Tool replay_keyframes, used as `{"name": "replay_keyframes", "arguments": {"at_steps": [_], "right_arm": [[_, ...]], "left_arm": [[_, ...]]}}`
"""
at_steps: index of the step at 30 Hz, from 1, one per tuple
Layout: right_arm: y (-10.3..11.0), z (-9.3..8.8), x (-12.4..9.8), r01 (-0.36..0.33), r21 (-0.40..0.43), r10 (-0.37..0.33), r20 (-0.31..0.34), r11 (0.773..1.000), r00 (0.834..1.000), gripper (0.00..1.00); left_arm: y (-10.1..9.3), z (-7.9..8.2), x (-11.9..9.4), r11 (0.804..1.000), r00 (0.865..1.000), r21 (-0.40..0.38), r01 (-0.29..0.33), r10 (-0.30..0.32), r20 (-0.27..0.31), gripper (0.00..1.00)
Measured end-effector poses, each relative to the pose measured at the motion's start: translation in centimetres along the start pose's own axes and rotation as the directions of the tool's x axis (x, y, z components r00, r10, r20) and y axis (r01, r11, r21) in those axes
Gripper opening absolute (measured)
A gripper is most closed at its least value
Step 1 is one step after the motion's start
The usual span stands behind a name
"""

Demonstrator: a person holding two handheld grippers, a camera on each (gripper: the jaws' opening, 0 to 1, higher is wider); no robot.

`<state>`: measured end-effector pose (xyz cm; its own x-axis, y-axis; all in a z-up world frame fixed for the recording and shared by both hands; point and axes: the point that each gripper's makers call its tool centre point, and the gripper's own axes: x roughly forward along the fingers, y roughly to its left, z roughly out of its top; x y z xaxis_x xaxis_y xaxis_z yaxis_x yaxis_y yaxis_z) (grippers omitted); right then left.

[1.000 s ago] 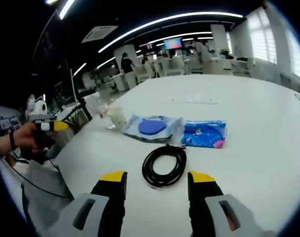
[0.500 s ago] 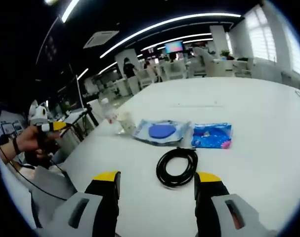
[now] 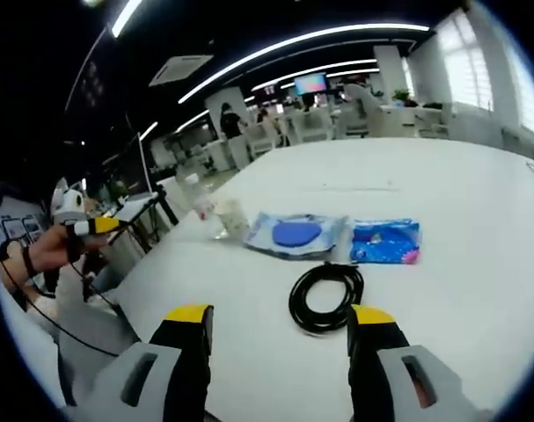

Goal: Arrange the tabletop items into an orderly group along one side of the table until the central work area is clear of visible clutter.

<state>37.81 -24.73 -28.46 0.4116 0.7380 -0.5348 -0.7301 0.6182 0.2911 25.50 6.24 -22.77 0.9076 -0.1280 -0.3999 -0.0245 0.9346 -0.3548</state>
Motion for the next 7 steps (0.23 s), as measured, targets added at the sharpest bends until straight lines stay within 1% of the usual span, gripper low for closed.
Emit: {"name": "replay_keyframes", "arguments": {"at_steps": [2, 4, 5, 6, 7], "right_arm": [[0.1, -0.1, 0.0, -0.005, 0.007, 0.005, -0.003, 1.000, 1.000, 0.63], [0.5, -0.3, 0.0, -0.006, 0.016, 0.006, -0.003, 1.000, 1.000, 0.64], [0.8, -0.6, 0.1, -0.012, 0.022, 0.012, -0.005, 1.000, 1.000, 0.65], [1.0, -0.7, 0.1, -0.014, 0.027, 0.014, -0.005, 1.000, 1.000, 0.66], [1.2, -0.8, 0.1, -0.019, 0.037, 0.019, -0.001, 0.999, 1.000, 0.66]], "left_arm": [[0.1, -0.1, -0.1, 1.000, 1.000, 0.002, 0.002, -0.002, -0.005, 0.52], [0.0, -0.1, 0.0, 1.000, 1.000, -0.010, 0.009, -0.009, 0.003, 0.52], [-0.2, -0.2, 0.1, 0.999, 1.000, -0.039, 0.024, -0.024, 0.011, 0.51], [-0.2, -0.3, 0.3, 0.994, 0.999, -0.106, 0.035, -0.033, 0.028, 0.51], [-0.3, -0.2, 0.4, 0.993, 0.998, -0.112, 0.048, -0.043, 0.041, 0.52]]}}
